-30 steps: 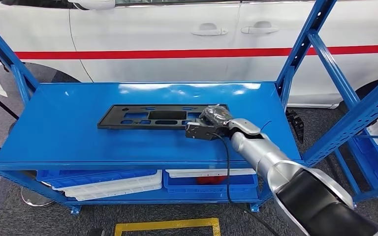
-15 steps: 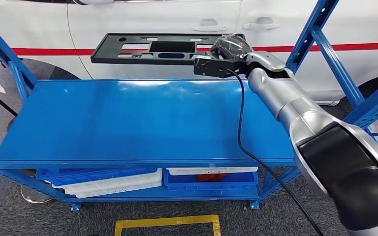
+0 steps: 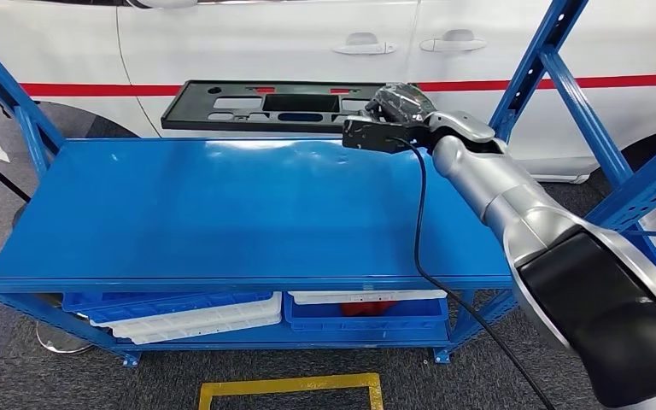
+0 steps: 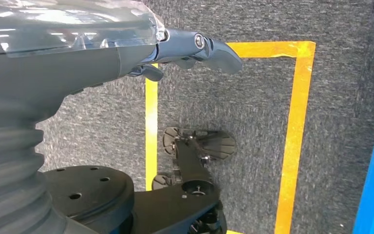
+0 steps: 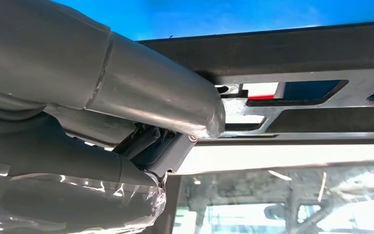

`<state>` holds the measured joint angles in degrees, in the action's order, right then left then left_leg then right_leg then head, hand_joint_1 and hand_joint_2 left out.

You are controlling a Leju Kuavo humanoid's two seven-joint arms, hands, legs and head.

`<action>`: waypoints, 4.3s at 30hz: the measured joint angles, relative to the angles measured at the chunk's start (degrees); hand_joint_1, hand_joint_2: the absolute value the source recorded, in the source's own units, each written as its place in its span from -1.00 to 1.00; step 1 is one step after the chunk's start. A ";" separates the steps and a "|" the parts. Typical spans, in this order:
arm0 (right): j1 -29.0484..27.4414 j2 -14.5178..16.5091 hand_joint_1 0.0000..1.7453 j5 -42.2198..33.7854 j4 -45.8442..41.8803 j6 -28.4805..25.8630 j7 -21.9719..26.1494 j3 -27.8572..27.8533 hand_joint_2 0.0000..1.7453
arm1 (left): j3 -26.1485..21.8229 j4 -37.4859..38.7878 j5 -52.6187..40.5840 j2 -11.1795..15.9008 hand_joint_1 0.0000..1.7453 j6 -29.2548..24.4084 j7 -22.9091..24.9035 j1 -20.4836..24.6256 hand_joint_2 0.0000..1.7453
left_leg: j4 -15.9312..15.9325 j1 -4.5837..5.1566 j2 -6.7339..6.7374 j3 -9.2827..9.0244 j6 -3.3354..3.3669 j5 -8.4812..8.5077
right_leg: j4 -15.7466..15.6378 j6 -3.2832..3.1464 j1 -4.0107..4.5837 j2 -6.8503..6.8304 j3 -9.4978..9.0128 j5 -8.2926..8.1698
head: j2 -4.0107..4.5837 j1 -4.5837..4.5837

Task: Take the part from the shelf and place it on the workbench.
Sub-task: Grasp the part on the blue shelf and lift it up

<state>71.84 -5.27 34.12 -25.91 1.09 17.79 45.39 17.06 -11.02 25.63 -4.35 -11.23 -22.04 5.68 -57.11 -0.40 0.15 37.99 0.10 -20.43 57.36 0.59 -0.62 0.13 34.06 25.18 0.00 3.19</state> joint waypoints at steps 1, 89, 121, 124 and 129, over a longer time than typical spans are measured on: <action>-0.58 -0.17 0.88 -0.11 -0.11 -0.38 -0.03 0.14 -1.00 | -0.08 0.00 0.07 0.00 -1.00 0.19 -0.16 -0.02 1.00 | 0.00 0.00 0.00 0.01 0.00 0.00 | 0.00 0.00 0.00 0.00 0.00 0.00 | 0.00 0.00; 8.32 -6.11 0.88 -8.49 -6.39 2.15 -3.76 13.02 -1.00 | 0.12 0.02 -2.88 0.30 -1.00 0.25 -0.33 -0.32 1.00 | -0.65 -0.14 -0.10 -5.53 1.90 -5.22 | 6.20 1.64 -0.70 -0.27 7.29 0.67 | 0.00 0.06; -0.07 0.28 0.88 -12.58 1.31 -1.23 0.05 14.89 -1.00 | 0.10 0.02 -2.85 -0.21 -1.00 -0.68 0.15 0.28 1.00 | -2.04 -1.03 -0.36 -2.15 1.03 -3.54 | 12.16 2.18 -1.10 -0.49 9.28 4.85 | 0.00 0.07; -2.53 0.28 0.88 -16.13 1.69 -2.52 1.72 13.66 -1.00 | 0.09 0.02 -2.81 -0.25 -1.00 -0.68 0.11 0.24 1.00 | -2.09 -0.43 -0.37 0.44 1.19 -1.46 | 18.72 1.67 -0.63 -0.36 8.31 5.34 | 0.00 0.07; -9.65 0.32 0.88 -22.21 1.42 -8.42 7.38 9.73 -1.00 | 0.10 0.02 -2.89 -0.60 -1.00 -0.66 0.25 0.30 1.00 | -1.70 -0.03 -0.41 2.78 0.61 1.78 | 2.83 -0.98 0.95 -0.48 -4.82 4.75 | 0.00 0.11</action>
<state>62.19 -4.95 11.91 -24.49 -7.33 25.17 55.12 17.16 -10.99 22.74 -4.95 -11.88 -21.79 5.98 -58.80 -0.43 -0.26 40.76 0.71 -18.65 60.18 -0.38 0.33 -0.35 29.24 29.93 0.00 3.30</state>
